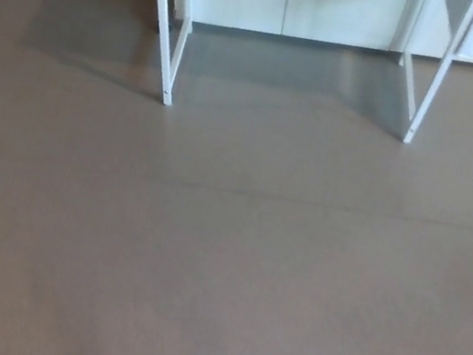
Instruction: The robot walks towards a desk on which a shovel is kept on the left hand side and a container is kept on the right hand side. The robot picks up the shovel using its left hand and places it in the container.
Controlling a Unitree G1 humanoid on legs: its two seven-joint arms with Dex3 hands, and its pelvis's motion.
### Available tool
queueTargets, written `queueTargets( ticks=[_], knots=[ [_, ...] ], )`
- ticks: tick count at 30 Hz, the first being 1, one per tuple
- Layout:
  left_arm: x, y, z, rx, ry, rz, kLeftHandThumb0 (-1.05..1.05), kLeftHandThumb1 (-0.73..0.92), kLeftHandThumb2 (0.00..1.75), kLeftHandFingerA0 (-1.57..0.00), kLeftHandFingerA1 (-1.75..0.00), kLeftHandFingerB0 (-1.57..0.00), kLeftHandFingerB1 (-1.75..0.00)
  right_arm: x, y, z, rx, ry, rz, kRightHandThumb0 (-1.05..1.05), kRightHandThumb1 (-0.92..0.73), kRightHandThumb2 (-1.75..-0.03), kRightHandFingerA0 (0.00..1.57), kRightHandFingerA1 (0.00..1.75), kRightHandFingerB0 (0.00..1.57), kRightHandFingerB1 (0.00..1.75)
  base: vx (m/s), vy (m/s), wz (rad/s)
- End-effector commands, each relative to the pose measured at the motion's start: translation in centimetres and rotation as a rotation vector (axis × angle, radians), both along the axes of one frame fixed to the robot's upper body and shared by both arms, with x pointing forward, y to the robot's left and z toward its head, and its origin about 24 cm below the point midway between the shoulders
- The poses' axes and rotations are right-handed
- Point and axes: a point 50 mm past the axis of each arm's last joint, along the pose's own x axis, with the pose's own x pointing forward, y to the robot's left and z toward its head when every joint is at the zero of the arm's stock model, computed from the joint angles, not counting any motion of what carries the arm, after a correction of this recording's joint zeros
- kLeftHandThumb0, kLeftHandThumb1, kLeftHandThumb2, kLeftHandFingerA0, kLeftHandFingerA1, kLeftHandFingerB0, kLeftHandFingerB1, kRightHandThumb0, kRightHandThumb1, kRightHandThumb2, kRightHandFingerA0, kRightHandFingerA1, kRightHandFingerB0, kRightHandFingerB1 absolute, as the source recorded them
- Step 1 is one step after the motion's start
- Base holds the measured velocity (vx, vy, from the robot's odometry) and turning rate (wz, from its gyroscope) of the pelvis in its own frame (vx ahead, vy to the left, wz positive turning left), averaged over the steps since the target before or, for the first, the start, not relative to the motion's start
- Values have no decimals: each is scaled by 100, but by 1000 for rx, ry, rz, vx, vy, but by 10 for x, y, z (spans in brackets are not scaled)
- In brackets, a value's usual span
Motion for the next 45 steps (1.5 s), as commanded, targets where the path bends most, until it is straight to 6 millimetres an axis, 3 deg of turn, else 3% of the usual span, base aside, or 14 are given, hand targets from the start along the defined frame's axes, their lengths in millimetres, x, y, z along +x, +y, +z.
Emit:
queueTargets(
  ticks=[1,6,7,14,18,19,20,24,32,34,35,37,39,45],
  knots=[
    [1,5,4,25,-21,2,-68,84,65,-29,-40,-19,-33,0,0,1,-1,-16,1,-60,-62,-84,29,51,16,43,212,-39,2],
    [-2,4,4,16,-17,3,-67,82,66,-28,-37,-17,-30,0,0,1,-10,-12,9,-61,-63,-84,30,51,16,43,194,54,-14],
    [-2,4,5,21,-19,-4,-68,67,98,-21,-49,-10,-44,0,0,1,-12,-12,11,-61,-63,-84,30,51,16,43,169,137,-7],
    [-4,5,3,9,-15,4,-67,81,64,-27,-39,-18,-33,-2,0,1,-12,-3,17,-60,-63,-84,29,50,16,43,286,213,-8],
    [-4,6,2,14,-15,6,-70,65,99,-21,-51,-11,-45,-1,1,1,-15,-2,20,-61,-63,-84,29,50,16,43,221,93,8],
    [-4,6,2,17,-15,3,-67,83,65,-27,-39,-17,-33,-1,1,1,-13,-2,19,-60,-63,-83,28,50,16,43,209,13,6],
    [-4,6,2,20,-13,1,-69,64,98,-22,-51,-12,-45,-1,1,0,-9,1,16,-61,-62,-84,29,49,16,43,197,-27,12],
    [-6,6,1,27,-9,0,-69,65,98,-22,-51,-12,-46,-3,1,-1,9,-1,9,-60,-62,-83,28,50,16,43,203,-100,9],
    [-6,6,3,36,-22,-13,-67,65,98,-24,-52,-14,-46,-2,2,0,-3,4,17,-61,-61,-84,30,50,16,43,283,-166,11],
    [-6,6,3,28,-25,-6,-65,81,65,-31,-42,-20,-35,-2,2,0,-10,3,22,-62,-61,-84,30,50,16,43,187,-10,-8],
    [-7,6,2,32,-22,-4,-68,64,99,-26,-53,-14,-47,-3,2,-1,-6,7,18,-63,-61,-84,30,50,16,43,201,53,-15],
    [-12,5,1,27,-13,-3,-66,81,65,-31,-42,-20,-34,-6,1,-1,-9,16,25,-63,-61,-84,29,50,16,43,190,96,-20],
    [-17,3,0,15,0,7,-68,63,99,-26,-53,-12,-46,-11,0,-2,-4,25,24,-62,-61,-84,29,50,16,43,271,153,-18],
    [-31,-7,-2,20,12,8,-63,82,65,-32,-37,-25,-32,-26,2,-4,10,48,24,-61,-61,-83,28,50,15,43,339,106,-15]
  ],
)
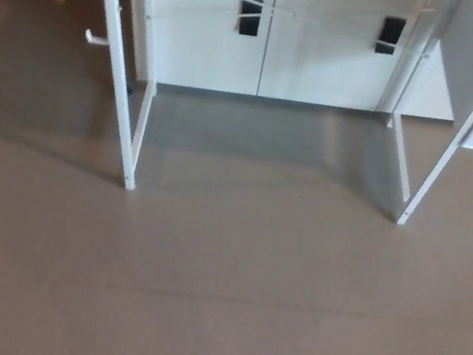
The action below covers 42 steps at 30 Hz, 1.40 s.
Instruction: The robot walks towards a desk on which a shovel is kept on the left hand side and a container is kept on the right hand side. The robot picks up the shovel using its left hand and places it in the container.
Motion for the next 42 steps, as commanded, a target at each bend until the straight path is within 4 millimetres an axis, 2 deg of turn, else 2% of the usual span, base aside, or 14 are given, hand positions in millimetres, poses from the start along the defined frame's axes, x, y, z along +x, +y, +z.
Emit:
queueTargets(
  ticks=[1,19,32,42],
  knots=[
    [-7,-10,1,11,-31,-16,-64,82,65,-32,-37,-25,-32,-8,-1,2,9,-7,9,-61,-61,-83,28,50,15,43,176,95,9],
    [0,-42,7,-26,-82,-16,-65,85,66,-29,-35,-24,-30,-11,3,1,15,-13,5,-61,-61,-83,27,50,16,43,193,-80,4],
    [-10,-30,-4,-26,-38,-18,-67,85,66,-30,-36,-23,-31,-14,5,0,6,-1,15,-60,-62,-83,29,50,17,43,247,116,-5],
    [-15,-28,-5,-24,-31,-13,-67,85,66,-30,-36,-23,-31,-17,6,-2,7,9,19,-60,-62,-83,29,50,17,43,178,-97,16]
  ],
)
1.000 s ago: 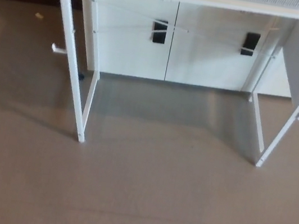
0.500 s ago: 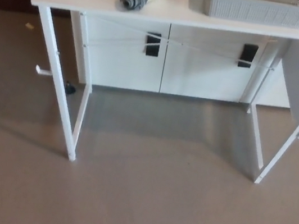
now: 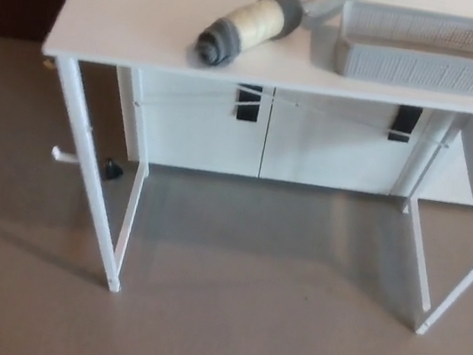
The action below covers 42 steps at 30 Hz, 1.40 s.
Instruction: The robot walks towards a desk on which a shovel is kept on the left hand side and a container is kept on the right hand side. The robot picks up the shovel using its left hand and places it in the container.
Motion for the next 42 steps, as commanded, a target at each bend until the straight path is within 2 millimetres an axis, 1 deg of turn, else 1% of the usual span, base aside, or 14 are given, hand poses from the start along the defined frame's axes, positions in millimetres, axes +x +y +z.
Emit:
queueTargets(
  ticks=[1,9,13,16,20,36,42],
  knots=[
    [1,2,4,12,-38,-17,-67,85,66,-30,-36,-23,-31,1,-4,3,-21,-23,4,-60,-62,-83,29,50,17,43,286,-130,1],
    [2,3,4,13,-41,-14,-67,85,66,-30,-36,-23,-31,3,-3,3,-20,-26,7,-60,-62,-83,29,50,17,43,150,-53,-6],
    [2,3,4,12,-42,-12,-67,85,66,-30,-36,-23,-31,4,-3,3,-21,-27,9,-60,-62,-83,29,50,17,43,186,145,-4],
    [1,4,3,12,-40,-10,-67,85,66,-30,-36,-23,-31,3,-2,3,-21,-25,10,-60,-62,-83,29,50,17,43,249,371,5],
    [1,4,3,12,-40,-10,-67,85,66,-30,-36,-23,-31,3,-2,2,-21,-24,10,-60,-62,-83,29,50,17,43,169,75,5],
    [2,5,4,14,-47,-8,-67,85,66,-30,-36,-23,-31,5,-1,2,-20,-30,13,-60,-62,-83,29,50,17,43,151,-114,6],
    [3,6,4,15,-50,-7,-67,85,66,-30,-36,-23,-31,7,0,2,-19,-32,14,-60,-62,-83,29,50,17,43,90,8,-4]
  ],
)
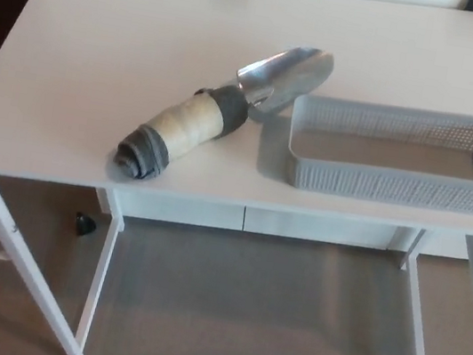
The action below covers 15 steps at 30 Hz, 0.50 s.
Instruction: The robot walks towards a desk on which a shovel is kept on the left hand side and a container is kept on the right hand side. The robot picks up the shovel using its left hand and places it in the container.
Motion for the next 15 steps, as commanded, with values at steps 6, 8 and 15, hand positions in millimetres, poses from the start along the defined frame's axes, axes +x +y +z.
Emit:
queueTargets(
  ticks=[6,8,15],
  knots=[
    [3,6,6,23,-41,-3,-67,85,66,-30,-36,-23,-31,3,1,2,-8,-24,6,-60,-62,-83,29,50,17,43,112,9,5],
    [4,7,6,24,-43,-3,-67,85,66,-30,-36,-23,-31,4,1,2,-7,-25,5,-60,-62,-83,29,50,17,43,102,10,5],
    [5,7,7,24,-45,-4,-67,85,66,-30,-36,-23,-31,4,1,2,-7,-27,4,-60,-62,-83,29,50,17,43,61,-118,9]
  ],
)
